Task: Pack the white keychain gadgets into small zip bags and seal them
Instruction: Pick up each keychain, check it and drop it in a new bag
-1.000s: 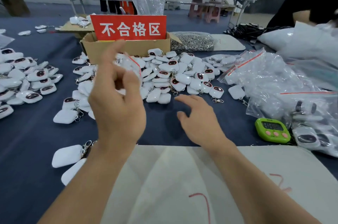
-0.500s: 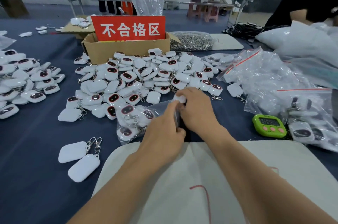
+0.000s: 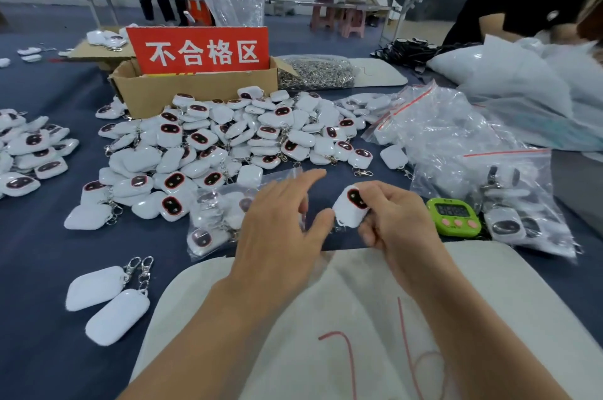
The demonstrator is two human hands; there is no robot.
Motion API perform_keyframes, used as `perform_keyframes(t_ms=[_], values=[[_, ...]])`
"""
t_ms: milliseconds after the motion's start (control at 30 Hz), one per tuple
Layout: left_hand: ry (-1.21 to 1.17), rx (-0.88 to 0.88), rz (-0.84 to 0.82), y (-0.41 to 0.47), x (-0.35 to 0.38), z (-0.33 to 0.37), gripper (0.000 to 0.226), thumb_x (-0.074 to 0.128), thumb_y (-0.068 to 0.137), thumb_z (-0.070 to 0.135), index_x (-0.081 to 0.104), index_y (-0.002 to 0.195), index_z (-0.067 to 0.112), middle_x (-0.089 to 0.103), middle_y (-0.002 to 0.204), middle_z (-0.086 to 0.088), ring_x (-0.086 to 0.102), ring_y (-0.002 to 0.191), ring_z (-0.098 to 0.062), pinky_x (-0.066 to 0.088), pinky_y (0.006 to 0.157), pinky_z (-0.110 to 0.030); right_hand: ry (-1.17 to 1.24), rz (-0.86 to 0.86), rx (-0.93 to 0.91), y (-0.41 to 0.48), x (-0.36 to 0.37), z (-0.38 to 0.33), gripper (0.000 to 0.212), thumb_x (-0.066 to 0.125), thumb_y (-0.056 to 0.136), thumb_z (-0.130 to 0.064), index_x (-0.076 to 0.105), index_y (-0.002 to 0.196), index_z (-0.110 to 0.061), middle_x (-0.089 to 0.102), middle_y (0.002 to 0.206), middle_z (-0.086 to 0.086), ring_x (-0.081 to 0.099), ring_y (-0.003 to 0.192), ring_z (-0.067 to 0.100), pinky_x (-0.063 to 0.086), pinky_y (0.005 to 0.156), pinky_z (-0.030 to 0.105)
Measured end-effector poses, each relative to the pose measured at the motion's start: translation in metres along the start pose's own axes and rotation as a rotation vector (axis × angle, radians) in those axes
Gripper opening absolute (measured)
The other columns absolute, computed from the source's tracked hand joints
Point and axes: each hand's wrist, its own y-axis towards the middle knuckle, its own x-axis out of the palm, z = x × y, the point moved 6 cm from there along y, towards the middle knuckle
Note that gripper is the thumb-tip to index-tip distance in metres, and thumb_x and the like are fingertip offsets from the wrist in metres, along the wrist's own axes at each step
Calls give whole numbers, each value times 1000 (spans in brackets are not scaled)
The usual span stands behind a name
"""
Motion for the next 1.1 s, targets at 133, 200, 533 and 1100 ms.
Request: perform_keyframes(t_ms=[133, 200, 533, 1100], values=[[-257, -45, -108, -3, 6, 2, 37, 61, 94, 41, 62, 131, 39, 65, 88, 18, 62, 87, -4, 42, 73, -10, 79, -120, 15, -6, 16, -3, 16, 64, 99, -14, 71, 86, -8, 54, 51, 2, 37, 41, 11, 29, 43, 23], [-345, -130, -149, -3, 10, -2, 38, 69, 93, 33, 63, 130, 40, 68, 84, 18, 64, 80, -5, 44, 70, -10, 103, -124, -7, -9, 17, -4, 14, 66, 99, -15, 71, 87, -9, 62, 60, 3, 44, 47, 12, 37, 46, 24], [-711, -297, 30, -1, 2, -7, 19, 70, 84, 29, 76, 93, 45, 69, 69, 4, 65, 53, -14, 50, 53, -21, 297, -442, 1, -19, 26, -14, 34, 61, 87, -14, 75, 117, -6, 70, 111, 23, 60, 101, 29, 43, 100, 46], [-550, -277, 32, -6, 4, -2, 15, 71, 83, 30, 73, 93, 41, 73, 71, 5, 72, 67, -21, 61, 67, -47, 34, -134, -145, -18, 24, -19, 23, 63, 95, -6, 83, 95, -16, 71, 88, 25, 50, 70, 12, 42, 64, 23]])
